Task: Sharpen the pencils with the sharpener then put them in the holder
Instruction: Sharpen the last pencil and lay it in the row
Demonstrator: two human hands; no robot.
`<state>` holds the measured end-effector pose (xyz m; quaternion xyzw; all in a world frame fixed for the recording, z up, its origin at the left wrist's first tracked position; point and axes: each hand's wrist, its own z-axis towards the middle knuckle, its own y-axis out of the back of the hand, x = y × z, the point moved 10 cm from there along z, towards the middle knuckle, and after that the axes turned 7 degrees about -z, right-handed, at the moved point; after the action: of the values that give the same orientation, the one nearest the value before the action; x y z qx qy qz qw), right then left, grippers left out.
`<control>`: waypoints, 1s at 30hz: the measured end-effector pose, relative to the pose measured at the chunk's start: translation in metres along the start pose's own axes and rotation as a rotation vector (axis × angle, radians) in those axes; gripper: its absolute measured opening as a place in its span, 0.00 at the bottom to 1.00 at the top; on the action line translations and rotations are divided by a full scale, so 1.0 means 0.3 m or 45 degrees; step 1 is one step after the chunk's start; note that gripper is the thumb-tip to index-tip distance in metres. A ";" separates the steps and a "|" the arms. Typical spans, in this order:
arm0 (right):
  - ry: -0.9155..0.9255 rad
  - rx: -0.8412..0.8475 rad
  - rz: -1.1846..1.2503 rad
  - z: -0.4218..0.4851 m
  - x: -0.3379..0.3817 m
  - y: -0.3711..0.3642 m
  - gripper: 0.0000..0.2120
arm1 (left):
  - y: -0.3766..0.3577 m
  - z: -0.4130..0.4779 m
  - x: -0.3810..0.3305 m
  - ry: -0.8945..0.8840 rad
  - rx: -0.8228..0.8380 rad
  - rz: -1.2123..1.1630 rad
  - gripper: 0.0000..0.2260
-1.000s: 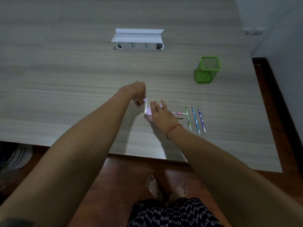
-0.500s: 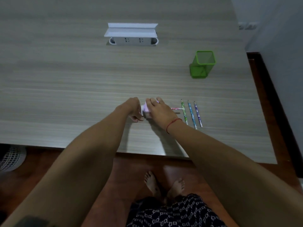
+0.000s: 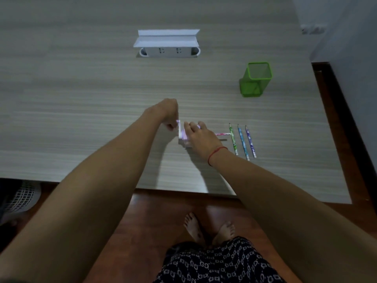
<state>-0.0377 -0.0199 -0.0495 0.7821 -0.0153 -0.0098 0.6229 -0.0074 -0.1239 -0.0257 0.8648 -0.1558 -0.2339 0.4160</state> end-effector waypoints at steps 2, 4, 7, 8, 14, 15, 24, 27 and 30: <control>-0.019 0.016 0.011 0.003 -0.005 -0.005 0.28 | -0.013 -0.007 0.006 0.034 0.158 0.030 0.05; -0.018 0.042 0.026 0.007 -0.002 -0.010 0.29 | -0.072 -0.039 0.021 0.116 0.419 -0.031 0.07; -0.019 0.062 0.023 0.015 -0.006 -0.013 0.28 | -0.155 -0.101 0.036 0.203 0.703 -0.092 0.13; -0.008 0.061 0.042 0.019 -0.005 -0.013 0.28 | -0.176 -0.112 0.030 0.205 0.740 -0.140 0.12; 0.013 0.029 0.093 0.028 -0.011 -0.007 0.26 | -0.270 -0.107 0.070 0.280 0.764 -0.407 0.19; 0.016 0.027 0.097 0.030 -0.009 -0.003 0.26 | -0.292 -0.101 0.081 0.277 0.743 -0.403 0.18; -0.029 0.031 0.079 0.015 -0.013 0.004 0.26 | -0.174 0.041 0.070 0.075 -0.033 -0.091 0.06; -0.008 0.035 0.058 0.017 -0.006 0.013 0.25 | -0.127 0.048 0.045 0.028 -0.144 -0.005 0.10; -0.008 0.031 0.040 0.017 -0.008 0.022 0.25 | -0.038 0.036 0.010 -0.023 -0.180 -0.016 0.09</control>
<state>-0.0403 -0.0261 -0.0443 0.7891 -0.0297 -0.0020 0.6135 -0.0099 -0.1254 -0.0414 0.8321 -0.1373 -0.2547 0.4732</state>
